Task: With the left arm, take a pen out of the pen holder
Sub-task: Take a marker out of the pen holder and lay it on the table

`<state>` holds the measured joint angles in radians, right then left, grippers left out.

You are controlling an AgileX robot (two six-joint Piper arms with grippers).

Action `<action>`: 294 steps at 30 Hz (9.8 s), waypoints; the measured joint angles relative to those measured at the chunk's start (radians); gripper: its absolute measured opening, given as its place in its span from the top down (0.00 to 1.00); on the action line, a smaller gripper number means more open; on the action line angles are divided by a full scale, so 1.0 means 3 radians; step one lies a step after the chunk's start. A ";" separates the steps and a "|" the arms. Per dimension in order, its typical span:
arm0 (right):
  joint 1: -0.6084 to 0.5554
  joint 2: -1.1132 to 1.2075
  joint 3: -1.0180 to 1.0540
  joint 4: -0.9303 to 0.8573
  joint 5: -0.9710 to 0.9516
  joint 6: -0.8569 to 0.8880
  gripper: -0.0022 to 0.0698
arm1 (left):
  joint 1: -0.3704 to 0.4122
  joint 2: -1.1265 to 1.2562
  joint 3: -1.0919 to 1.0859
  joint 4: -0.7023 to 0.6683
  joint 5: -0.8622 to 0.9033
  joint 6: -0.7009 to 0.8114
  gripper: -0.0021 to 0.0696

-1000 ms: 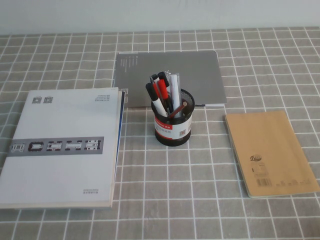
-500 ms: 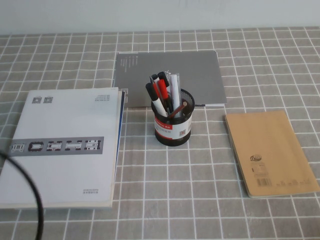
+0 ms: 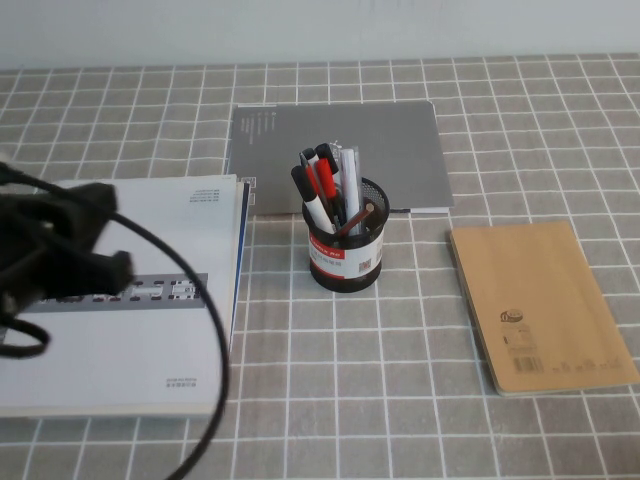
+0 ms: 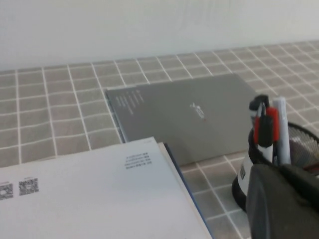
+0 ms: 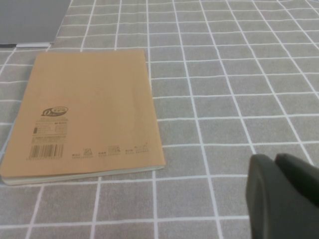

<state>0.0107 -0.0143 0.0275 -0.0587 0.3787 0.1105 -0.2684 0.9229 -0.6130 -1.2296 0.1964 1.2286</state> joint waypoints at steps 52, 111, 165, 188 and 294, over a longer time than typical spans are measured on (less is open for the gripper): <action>0.0000 0.0000 0.0000 0.0000 0.0000 0.0000 0.99 | -0.0438 0.2946 -0.0634 0.5858 -0.3532 -0.5832 0.27; 0.0000 0.0000 0.0000 0.0000 0.0000 0.0000 0.99 | -0.0471 0.3281 -0.0741 0.5551 -0.3962 -0.5930 0.61; 0.0000 0.0000 0.0000 0.0000 0.0000 0.0000 0.99 | -0.0471 0.3450 -0.1107 0.5754 -0.3875 -0.6082 0.81; 0.0000 0.0000 0.0000 0.0000 0.0000 0.0000 0.99 | -0.0471 0.2447 -0.1107 0.6483 -0.3122 -0.6220 0.82; 0.0000 0.0000 0.0000 0.0000 0.0000 0.0000 0.99 | -0.0880 0.0428 -0.0158 0.3597 -0.0015 -0.3693 0.96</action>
<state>0.0107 -0.0143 0.0275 -0.0587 0.3787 0.1105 -0.5323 1.0514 -0.6604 -0.1505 0.1919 0.1207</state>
